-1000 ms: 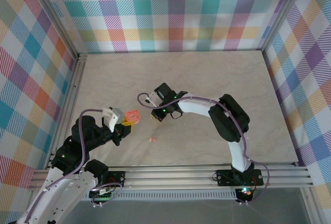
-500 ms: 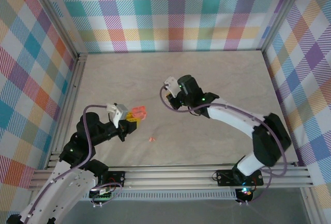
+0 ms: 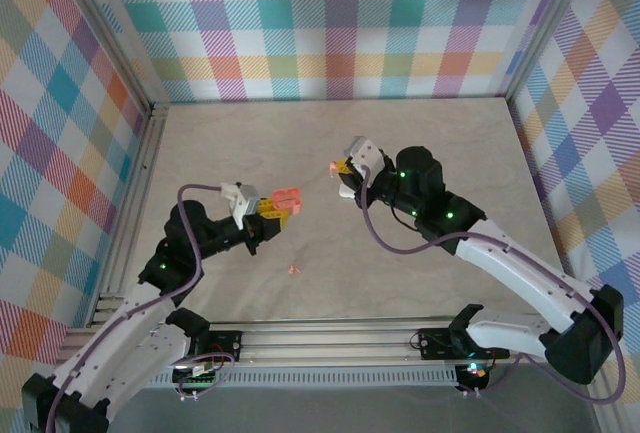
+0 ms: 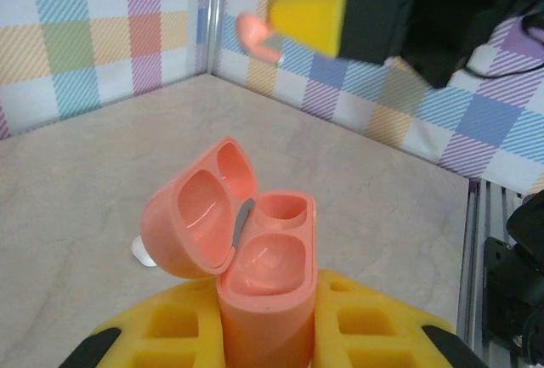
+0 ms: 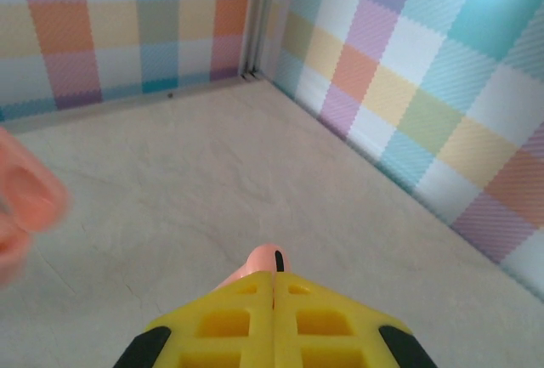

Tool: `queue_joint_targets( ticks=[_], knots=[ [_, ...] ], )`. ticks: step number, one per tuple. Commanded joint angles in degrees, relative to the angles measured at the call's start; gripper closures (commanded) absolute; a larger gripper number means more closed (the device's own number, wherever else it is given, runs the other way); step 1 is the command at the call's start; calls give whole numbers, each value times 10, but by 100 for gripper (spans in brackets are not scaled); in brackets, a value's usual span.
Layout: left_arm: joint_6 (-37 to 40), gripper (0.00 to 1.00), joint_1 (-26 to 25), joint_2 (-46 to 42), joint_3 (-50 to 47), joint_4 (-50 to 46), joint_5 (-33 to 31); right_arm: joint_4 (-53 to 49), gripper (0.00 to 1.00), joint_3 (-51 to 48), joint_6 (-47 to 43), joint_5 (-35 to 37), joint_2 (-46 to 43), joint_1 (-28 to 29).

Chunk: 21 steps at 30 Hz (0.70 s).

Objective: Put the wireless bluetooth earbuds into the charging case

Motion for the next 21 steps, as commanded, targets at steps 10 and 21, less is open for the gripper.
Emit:
queue_joint_targets(
  ticks=[10, 21],
  knots=[
    [2, 100, -21, 103, 60, 119, 38, 77, 98, 8, -82, -106, -13, 39],
    [-16, 100, -45, 108, 74, 133, 17, 175, 99, 2, -132, -93, 49, 66]
  ],
)
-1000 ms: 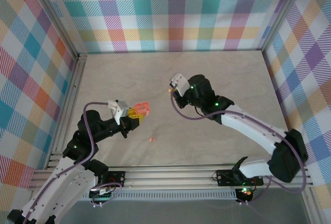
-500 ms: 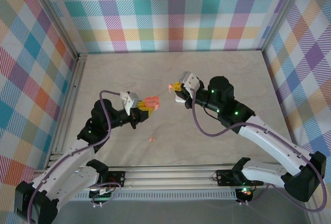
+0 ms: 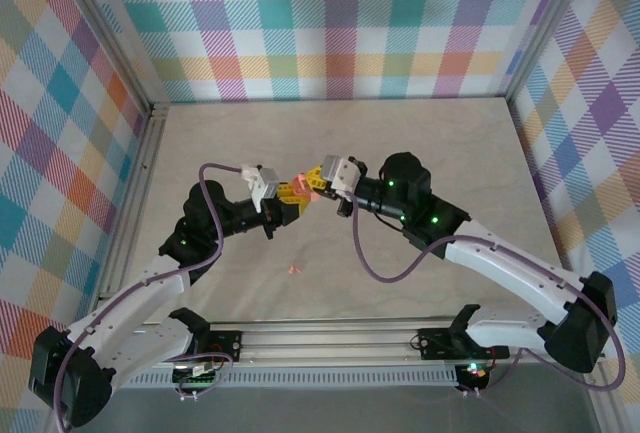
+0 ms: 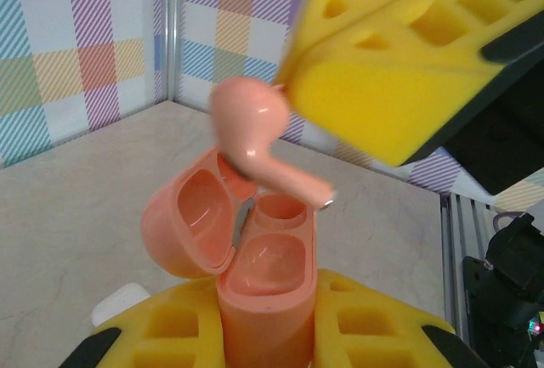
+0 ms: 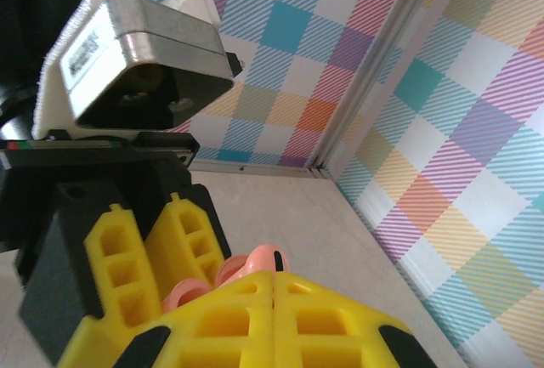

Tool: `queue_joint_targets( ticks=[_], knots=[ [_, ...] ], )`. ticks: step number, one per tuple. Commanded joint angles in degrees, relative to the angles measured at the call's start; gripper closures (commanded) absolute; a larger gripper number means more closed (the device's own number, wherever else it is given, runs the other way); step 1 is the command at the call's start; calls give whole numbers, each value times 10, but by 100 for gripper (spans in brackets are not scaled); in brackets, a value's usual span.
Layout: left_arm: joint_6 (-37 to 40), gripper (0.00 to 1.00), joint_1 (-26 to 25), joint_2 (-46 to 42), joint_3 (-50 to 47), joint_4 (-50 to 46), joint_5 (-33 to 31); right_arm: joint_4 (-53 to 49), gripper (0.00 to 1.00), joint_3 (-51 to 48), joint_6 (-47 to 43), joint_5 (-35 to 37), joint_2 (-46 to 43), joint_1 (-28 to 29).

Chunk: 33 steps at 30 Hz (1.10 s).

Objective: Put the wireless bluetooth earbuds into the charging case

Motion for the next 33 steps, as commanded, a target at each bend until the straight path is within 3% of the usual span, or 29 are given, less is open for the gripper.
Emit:
queue_joint_targets(
  ticks=[1, 12, 33],
  knots=[
    [-7, 100, -8, -16, 15, 27, -8, 65, 99, 4, -31, -5, 16, 8],
    [-45, 100, -11, -31, 3, 38, -54, 96, 99, -2, -70, 10, 40, 26],
    [-73, 100, -11, -41, 7, 55, -61, 115, 98, -20, -86, 46, 56, 26]
  ],
)
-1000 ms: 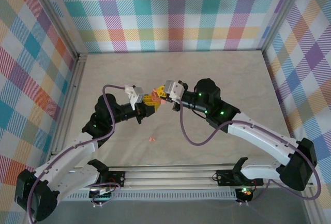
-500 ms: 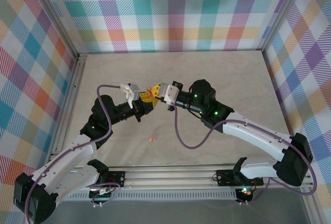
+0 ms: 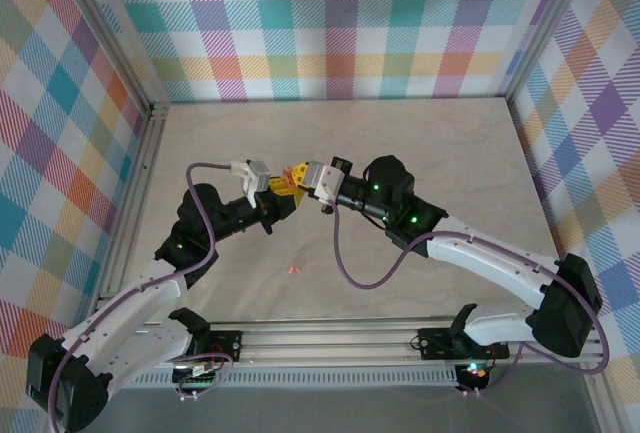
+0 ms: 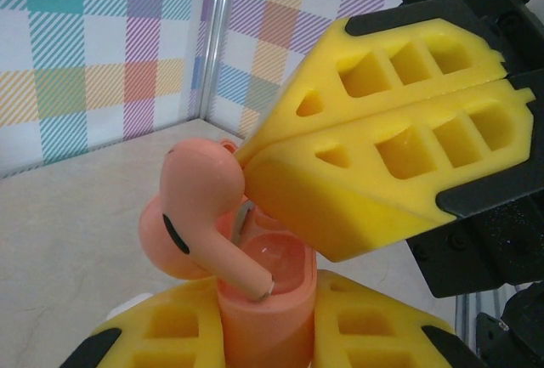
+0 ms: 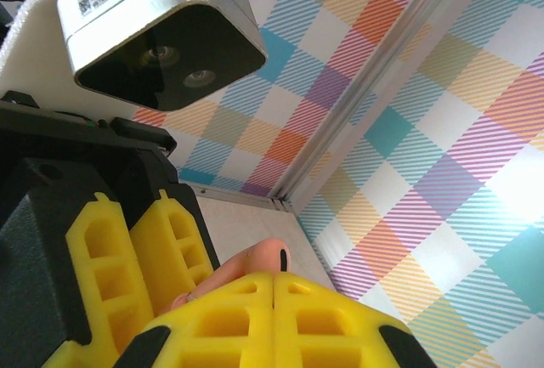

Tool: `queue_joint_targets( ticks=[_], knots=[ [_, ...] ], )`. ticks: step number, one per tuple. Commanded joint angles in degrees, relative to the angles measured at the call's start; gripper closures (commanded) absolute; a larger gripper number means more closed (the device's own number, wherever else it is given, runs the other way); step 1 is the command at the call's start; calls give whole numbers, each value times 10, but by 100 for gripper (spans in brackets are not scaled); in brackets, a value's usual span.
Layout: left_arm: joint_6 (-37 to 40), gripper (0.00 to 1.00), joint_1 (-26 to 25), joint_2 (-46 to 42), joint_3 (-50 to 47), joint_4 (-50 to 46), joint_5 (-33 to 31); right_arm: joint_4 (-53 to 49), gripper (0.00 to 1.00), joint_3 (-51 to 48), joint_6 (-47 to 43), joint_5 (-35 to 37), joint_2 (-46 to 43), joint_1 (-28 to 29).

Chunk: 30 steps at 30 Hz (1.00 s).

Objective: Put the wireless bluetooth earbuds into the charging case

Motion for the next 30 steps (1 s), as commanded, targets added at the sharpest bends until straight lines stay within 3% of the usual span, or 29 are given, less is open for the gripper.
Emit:
queue_joint_targets(
  ticks=[1, 20, 30],
  knots=[
    [-6, 100, -4, -18, 7, 45, 10, -2, 98, -10, -8, 14, 1, 4],
    [-5, 100, -4, -28, 4, 46, 12, -5, 98, -12, -13, 65, -1, 4],
    [0, 100, -4, -27, 7, 41, 10, -50, 97, -9, -22, 17, -3, 4]
  ],
)
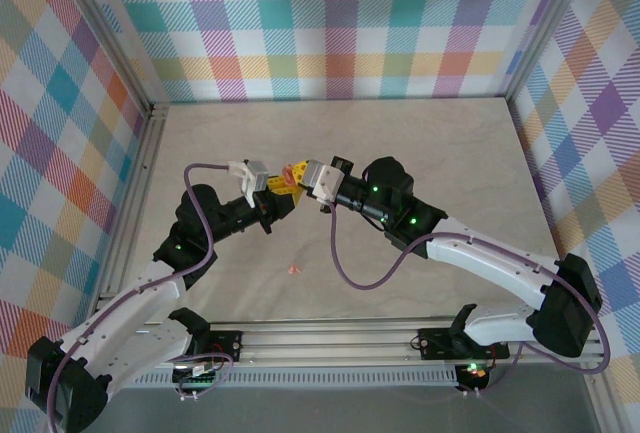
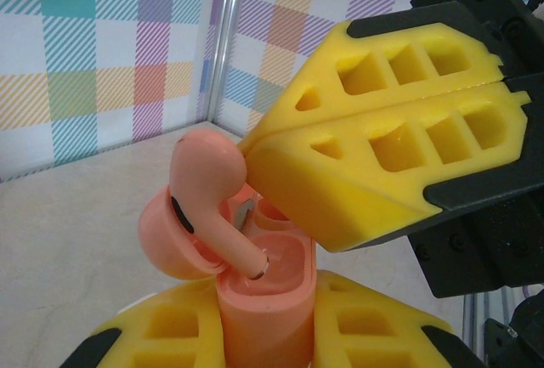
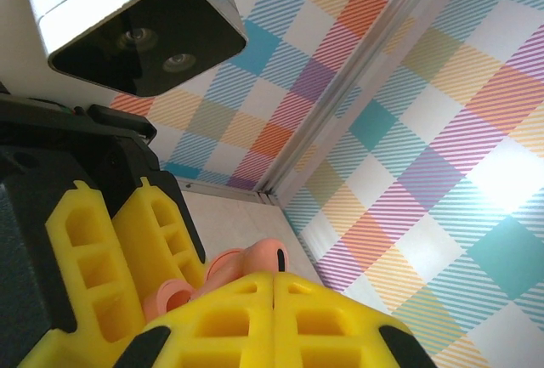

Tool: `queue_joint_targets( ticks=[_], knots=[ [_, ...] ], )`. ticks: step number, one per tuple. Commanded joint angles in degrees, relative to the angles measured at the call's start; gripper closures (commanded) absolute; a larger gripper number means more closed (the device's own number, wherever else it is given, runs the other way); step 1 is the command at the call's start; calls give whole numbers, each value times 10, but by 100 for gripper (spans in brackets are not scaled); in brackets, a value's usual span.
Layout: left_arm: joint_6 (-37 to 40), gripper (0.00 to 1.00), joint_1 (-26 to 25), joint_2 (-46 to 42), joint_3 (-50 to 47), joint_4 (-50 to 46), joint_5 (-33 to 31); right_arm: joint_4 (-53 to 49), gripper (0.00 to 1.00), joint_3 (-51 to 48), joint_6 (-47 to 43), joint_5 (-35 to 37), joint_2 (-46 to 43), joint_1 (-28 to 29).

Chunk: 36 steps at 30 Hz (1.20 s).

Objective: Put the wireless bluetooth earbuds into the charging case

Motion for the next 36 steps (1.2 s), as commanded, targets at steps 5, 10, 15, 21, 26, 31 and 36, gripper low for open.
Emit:
queue_joint_targets(
  ticks=[5, 10, 15, 21, 26, 31, 36],
  knots=[
    [5, 100, -4, -20, 9, 42, 19, -89, 95, -9, -12, -51, -9, -3],
    [13, 100, -4, -24, 16, 29, 16, -125, 93, -11, -11, -63, -13, -3],
    [17, 100, -4, -28, 17, 23, 14, -159, 89, -9, -23, -67, -12, -3],
    [19, 100, -4, -31, 19, 19, 12, -170, 76, -13, -22, -69, -15, -3],
    [22, 100, -4, -34, 21, 13, 11, -175, 76, -15, -19, -73, -20, -3],
    [28, 100, -4, -33, 21, 9, 13, -185, 75, -10, -3, -86, -26, -3],
    [64, 100, -4, -33, 2, 13, 19, -233, 71, 22, 55, -99, -39, -4]
  ],
)
